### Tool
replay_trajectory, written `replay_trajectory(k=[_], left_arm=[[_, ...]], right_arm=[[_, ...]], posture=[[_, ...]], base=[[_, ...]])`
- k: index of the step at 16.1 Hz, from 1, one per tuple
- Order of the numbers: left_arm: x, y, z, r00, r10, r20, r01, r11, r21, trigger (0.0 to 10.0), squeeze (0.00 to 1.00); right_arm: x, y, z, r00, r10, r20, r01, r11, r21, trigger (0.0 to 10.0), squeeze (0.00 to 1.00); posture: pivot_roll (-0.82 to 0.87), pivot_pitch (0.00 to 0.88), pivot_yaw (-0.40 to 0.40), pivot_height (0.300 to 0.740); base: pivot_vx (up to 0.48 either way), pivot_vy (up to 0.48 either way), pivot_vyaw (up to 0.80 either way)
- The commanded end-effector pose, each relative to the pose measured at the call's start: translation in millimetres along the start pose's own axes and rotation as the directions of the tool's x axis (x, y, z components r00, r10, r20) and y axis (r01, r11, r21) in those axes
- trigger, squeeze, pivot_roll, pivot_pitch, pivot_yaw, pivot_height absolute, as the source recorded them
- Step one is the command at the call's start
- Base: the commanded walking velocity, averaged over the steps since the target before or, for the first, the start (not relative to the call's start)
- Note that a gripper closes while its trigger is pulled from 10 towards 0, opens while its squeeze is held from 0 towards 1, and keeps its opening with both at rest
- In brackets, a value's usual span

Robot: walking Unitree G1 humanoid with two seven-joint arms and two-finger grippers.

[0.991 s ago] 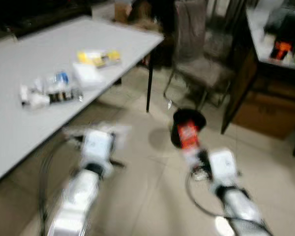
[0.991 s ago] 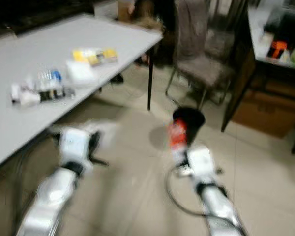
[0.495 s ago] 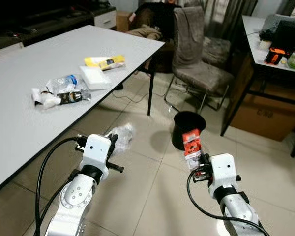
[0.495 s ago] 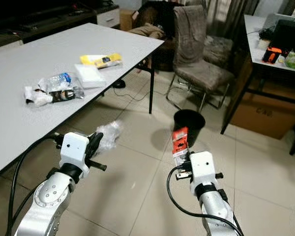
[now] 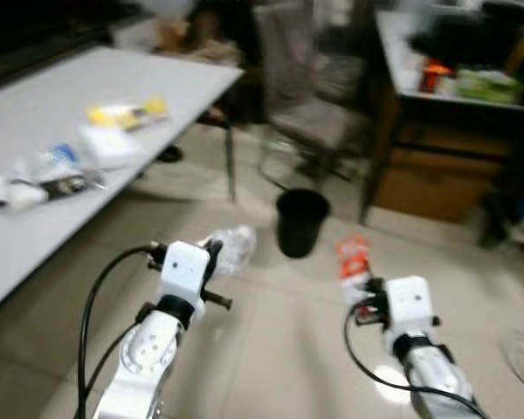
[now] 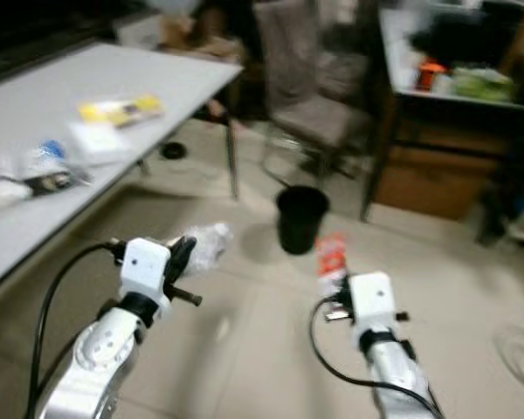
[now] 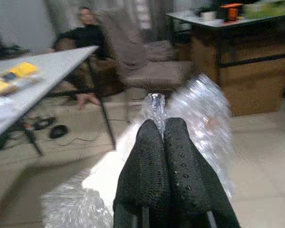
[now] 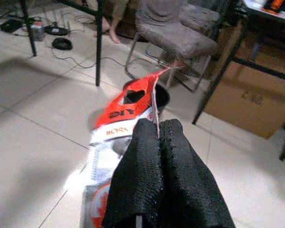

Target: Picking trash to rubbish bin

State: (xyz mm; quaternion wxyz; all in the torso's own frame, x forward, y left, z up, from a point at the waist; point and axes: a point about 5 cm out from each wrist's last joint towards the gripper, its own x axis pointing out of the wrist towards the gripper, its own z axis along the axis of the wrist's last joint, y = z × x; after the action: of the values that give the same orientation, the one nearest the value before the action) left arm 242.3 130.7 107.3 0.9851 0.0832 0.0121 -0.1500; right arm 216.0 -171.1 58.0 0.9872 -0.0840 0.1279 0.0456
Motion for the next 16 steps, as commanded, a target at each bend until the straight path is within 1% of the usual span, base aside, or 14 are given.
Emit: replay_trajectory(k=[1,8,10,11,13,14,16], left_arm=[[2.9,5.2,5,1.0,0.011,0.019,-0.011,1.0,0.022,10.0,0.0],[8.0,4.9,5,1.0,0.013,0.02,-0.013,1.0,0.01,10.0,0.0],[8.8,5.3,4,1.0,0.01,0.017,-0.011,1.0,0.009,10.0,0.0],[9.8,6.6,4,1.0,0.008,0.022,-0.008,1.0,0.017,10.0,0.0],[11.1,13.6,2,0.999,0.036,0.018,-0.037,0.999,0.021,10.0,0.0],[11.8,14.2,3,0.999,0.027,0.024,-0.028,0.999,0.026,10.0,0.0],[12.3,15.9,4,0.999,0.024,0.025,-0.025,0.999,0.033,10.0,0.0]], right_arm=[[3.7,7.0,8,0.999,0.021,0.039,-0.022,1.0,0.022,10.0,0.0],[3.7,6.5,10,0.999,0.023,0.049,-0.023,1.0,0.012,10.0,0.0],[5.2,4.9,13,0.998,0.01,0.056,-0.009,1.0,-0.015,10.0,0.0],[7.2,4.3,13,0.999,-0.006,0.054,0.008,0.999,-0.041,10.0,0.0],[7.3,7.4,13,0.998,0.005,0.058,-0.003,0.999,-0.038,10.0,0.0],[7.4,8.5,12,0.998,0.013,0.059,-0.01,0.999,-0.048,10.0,0.0],[9.3,9.5,14,0.998,0.011,0.065,-0.009,0.999,-0.041,10.0,0.0]], posture=[[0.0,0.0,-0.038,0.74],[-0.03,0.0,-0.034,0.74],[-0.04,0.0,-0.027,0.74],[-0.04,0.003,-0.031,0.74],[-0.04,0.0,-0.023,0.74],[-0.03,0.0,-0.026,0.74],[-0.03,0.0,-0.023,0.74]], base=[[0.337,0.0,0.0],[0.345,0.0,0.0],[0.352,0.0,0.0],[0.36,0.0,0.0],[0.368,0.0,0.0],[0.368,0.0,0.0],[0.369,0.0,0.0]])
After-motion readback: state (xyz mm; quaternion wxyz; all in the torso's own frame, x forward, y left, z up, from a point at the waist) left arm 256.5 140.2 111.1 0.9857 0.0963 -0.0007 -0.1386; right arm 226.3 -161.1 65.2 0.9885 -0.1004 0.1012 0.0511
